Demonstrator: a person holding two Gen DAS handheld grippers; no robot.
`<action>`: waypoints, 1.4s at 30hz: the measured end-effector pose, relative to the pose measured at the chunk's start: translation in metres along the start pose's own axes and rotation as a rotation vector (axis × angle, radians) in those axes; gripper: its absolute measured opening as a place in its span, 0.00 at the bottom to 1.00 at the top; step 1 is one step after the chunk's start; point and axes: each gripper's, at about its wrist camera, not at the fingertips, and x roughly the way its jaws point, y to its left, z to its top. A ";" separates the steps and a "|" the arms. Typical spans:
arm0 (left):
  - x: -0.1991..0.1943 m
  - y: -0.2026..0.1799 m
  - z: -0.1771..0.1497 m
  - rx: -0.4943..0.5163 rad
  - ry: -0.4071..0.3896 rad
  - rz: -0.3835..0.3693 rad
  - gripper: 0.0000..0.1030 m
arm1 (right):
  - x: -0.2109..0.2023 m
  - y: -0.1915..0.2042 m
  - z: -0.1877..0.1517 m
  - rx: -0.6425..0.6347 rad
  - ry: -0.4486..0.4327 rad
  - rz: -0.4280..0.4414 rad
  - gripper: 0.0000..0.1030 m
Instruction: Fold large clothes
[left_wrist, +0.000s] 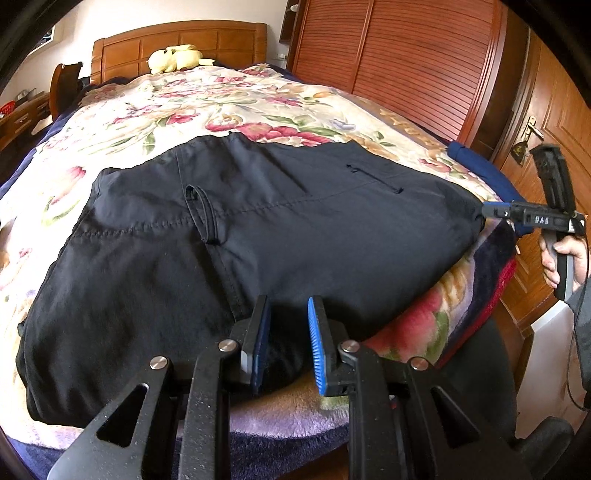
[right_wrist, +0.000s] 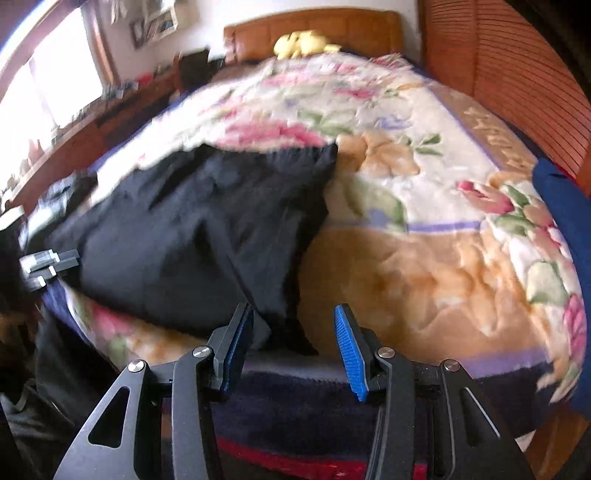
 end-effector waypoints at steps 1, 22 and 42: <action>0.000 0.000 0.000 0.000 0.000 0.000 0.21 | -0.004 0.002 0.000 0.019 -0.024 -0.004 0.46; 0.000 0.001 -0.003 -0.012 -0.003 -0.002 0.21 | 0.043 -0.008 -0.024 0.195 0.032 0.028 0.65; 0.001 0.005 -0.001 -0.035 0.009 -0.014 0.21 | 0.031 0.000 -0.016 0.168 -0.004 0.174 0.15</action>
